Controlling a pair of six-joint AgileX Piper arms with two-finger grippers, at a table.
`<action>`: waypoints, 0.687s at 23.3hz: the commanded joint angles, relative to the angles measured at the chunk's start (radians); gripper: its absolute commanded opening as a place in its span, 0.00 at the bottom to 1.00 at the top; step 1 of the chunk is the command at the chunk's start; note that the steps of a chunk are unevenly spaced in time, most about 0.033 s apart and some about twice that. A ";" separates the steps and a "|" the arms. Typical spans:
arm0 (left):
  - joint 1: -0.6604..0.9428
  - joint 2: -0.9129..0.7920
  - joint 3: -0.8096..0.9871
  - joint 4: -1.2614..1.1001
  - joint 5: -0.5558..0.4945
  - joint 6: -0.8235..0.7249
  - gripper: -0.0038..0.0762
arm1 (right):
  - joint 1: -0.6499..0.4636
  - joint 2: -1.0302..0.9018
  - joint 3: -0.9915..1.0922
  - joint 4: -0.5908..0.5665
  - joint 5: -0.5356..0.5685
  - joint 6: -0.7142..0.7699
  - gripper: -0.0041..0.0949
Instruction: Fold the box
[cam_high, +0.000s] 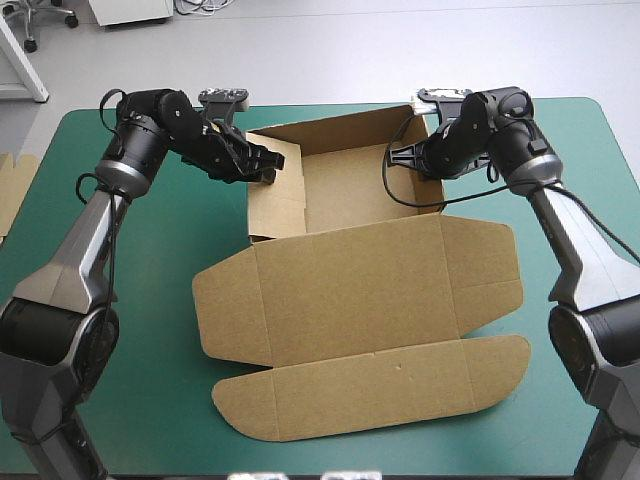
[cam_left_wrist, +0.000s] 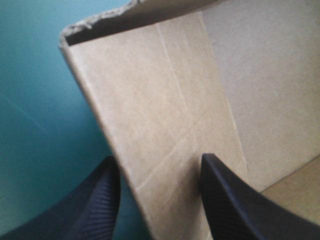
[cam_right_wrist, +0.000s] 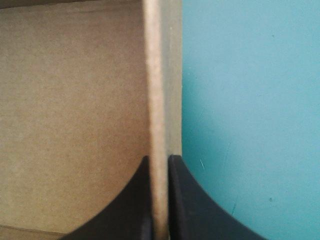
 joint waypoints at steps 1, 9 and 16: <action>-0.023 -0.045 -0.031 0.009 -0.017 -0.009 0.47 | 0.004 -0.047 -0.032 0.082 -0.068 0.031 0.04; -0.040 -0.035 -0.024 0.152 0.017 -0.065 0.47 | 0.001 -0.022 -0.034 0.136 -0.123 0.072 0.04; -0.040 -0.027 -0.001 0.243 -0.060 -0.088 0.43 | 0.001 -0.014 -0.032 0.141 -0.118 0.083 0.04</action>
